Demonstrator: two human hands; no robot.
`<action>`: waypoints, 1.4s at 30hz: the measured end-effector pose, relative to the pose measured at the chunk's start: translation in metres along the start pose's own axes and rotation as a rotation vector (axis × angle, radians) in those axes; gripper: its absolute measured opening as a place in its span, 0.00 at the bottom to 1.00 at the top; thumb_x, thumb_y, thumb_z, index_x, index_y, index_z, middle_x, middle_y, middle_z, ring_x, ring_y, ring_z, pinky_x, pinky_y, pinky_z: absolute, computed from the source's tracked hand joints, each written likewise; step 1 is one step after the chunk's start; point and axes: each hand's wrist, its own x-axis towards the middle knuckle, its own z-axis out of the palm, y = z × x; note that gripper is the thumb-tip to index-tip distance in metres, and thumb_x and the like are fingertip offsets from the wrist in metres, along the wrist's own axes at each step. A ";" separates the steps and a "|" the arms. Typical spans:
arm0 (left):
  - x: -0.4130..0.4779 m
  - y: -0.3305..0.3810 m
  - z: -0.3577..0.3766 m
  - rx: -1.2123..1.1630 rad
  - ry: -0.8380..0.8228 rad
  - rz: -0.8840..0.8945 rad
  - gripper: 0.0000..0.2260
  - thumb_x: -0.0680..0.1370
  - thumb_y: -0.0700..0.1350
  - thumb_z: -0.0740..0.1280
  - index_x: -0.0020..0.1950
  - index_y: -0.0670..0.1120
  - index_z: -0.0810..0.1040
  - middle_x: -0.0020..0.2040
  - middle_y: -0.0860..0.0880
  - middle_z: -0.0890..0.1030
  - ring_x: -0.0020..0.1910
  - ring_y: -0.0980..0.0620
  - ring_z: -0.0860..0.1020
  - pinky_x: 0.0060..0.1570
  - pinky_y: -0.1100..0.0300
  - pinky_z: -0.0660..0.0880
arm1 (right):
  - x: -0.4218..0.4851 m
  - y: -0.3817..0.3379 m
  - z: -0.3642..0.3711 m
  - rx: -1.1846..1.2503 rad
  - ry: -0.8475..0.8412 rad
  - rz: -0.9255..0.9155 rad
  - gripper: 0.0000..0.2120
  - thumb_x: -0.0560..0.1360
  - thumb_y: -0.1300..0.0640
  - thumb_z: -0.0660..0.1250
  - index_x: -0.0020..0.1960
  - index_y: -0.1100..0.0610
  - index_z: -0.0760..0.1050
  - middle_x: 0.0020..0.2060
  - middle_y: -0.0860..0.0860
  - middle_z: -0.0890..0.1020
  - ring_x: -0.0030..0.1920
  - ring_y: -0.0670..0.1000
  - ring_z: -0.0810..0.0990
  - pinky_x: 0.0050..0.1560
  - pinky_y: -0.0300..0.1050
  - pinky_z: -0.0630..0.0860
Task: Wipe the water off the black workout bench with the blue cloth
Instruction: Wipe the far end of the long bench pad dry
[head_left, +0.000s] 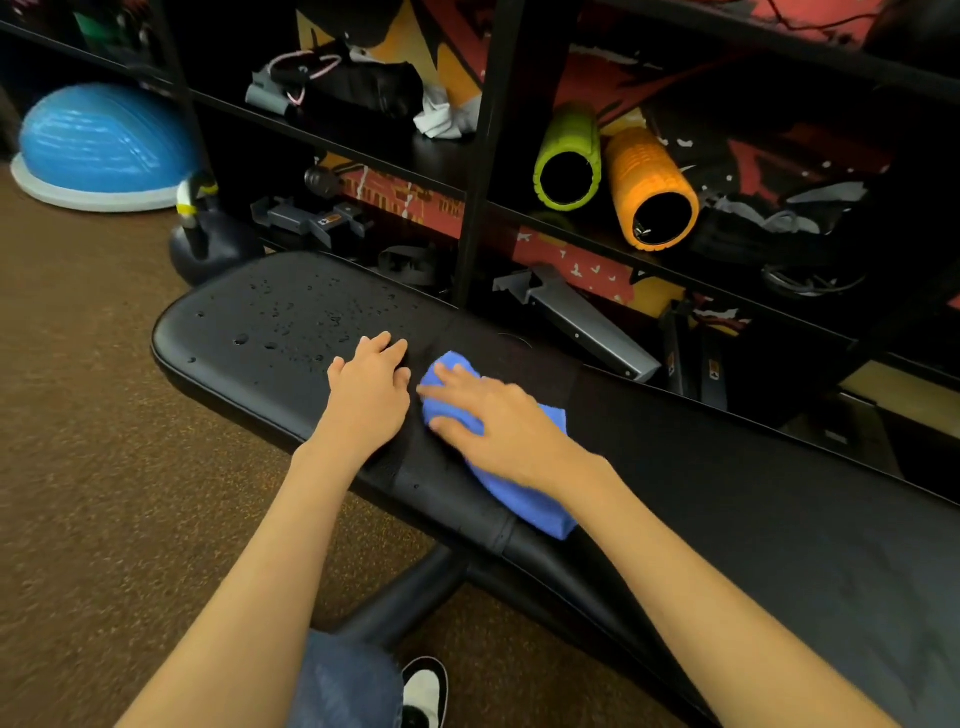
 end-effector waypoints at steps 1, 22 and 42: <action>0.000 -0.001 0.000 0.006 0.002 0.006 0.20 0.83 0.43 0.55 0.76 0.45 0.61 0.77 0.46 0.57 0.77 0.45 0.50 0.73 0.46 0.47 | -0.011 0.001 0.000 0.028 -0.020 -0.052 0.19 0.80 0.50 0.59 0.71 0.47 0.67 0.74 0.49 0.64 0.73 0.50 0.61 0.70 0.41 0.57; -0.001 -0.005 0.002 0.062 0.026 0.036 0.20 0.83 0.45 0.55 0.76 0.46 0.61 0.77 0.47 0.58 0.77 0.46 0.52 0.72 0.46 0.49 | -0.050 -0.025 0.018 0.006 0.047 -0.076 0.19 0.79 0.51 0.59 0.70 0.49 0.68 0.73 0.49 0.65 0.74 0.48 0.59 0.70 0.36 0.51; -0.003 -0.014 -0.011 0.002 -0.083 0.093 0.21 0.83 0.44 0.54 0.76 0.47 0.59 0.78 0.49 0.55 0.77 0.48 0.50 0.73 0.50 0.46 | -0.062 -0.023 0.017 -0.054 -0.044 -0.263 0.18 0.78 0.52 0.61 0.67 0.51 0.73 0.71 0.53 0.68 0.73 0.50 0.62 0.72 0.43 0.53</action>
